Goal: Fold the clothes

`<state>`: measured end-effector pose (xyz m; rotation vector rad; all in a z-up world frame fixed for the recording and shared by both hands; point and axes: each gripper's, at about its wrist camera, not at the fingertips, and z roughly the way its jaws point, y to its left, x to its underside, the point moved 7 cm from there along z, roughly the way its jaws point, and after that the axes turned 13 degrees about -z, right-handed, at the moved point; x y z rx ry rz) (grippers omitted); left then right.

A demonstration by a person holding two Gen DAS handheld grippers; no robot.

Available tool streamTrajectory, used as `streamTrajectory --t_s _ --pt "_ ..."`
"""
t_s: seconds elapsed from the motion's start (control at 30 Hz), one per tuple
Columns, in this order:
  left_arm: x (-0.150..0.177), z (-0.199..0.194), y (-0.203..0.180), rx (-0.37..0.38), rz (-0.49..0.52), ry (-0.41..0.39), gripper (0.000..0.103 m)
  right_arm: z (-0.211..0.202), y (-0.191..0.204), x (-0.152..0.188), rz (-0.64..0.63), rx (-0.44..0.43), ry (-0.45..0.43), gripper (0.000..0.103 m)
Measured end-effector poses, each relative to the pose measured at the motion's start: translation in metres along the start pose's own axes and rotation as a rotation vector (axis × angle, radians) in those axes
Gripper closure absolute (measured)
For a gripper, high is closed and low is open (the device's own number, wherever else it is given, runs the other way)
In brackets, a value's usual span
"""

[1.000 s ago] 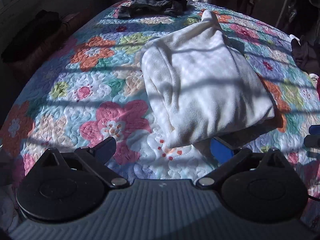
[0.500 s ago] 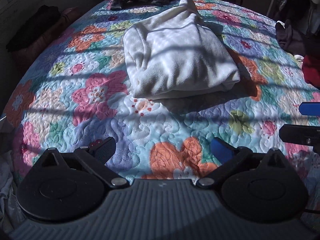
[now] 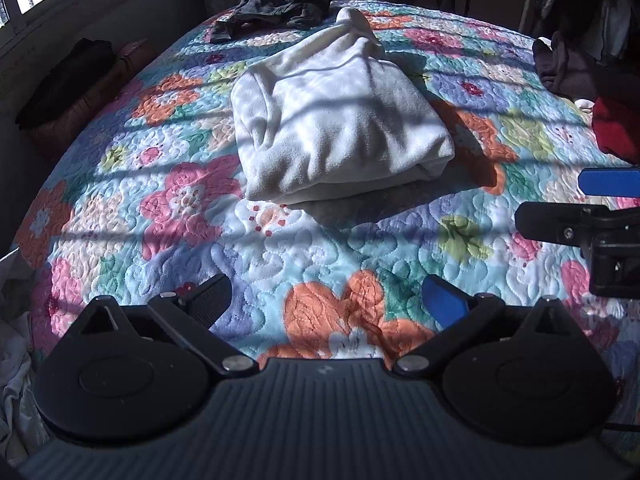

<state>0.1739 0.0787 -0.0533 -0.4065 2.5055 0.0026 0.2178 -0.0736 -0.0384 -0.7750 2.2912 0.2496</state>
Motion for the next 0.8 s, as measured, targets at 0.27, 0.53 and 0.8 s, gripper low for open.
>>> streamTrajectory --t_s 0.27,0.53,0.8 --pt "0.000 0.000 -0.002 -0.004 0.028 -0.019 0.000 0.001 0.001 0.001 -0.013 0.042 -0.002 0.020" --pt "0.004 -0.002 -0.010 0.016 0.044 -0.017 0.000 0.002 0.003 0.006 -0.004 0.038 0.007 0.020" --pt "0.009 -0.003 -0.018 0.039 0.053 -0.005 0.000 -0.003 -0.001 0.008 -0.020 0.066 -0.010 0.020"
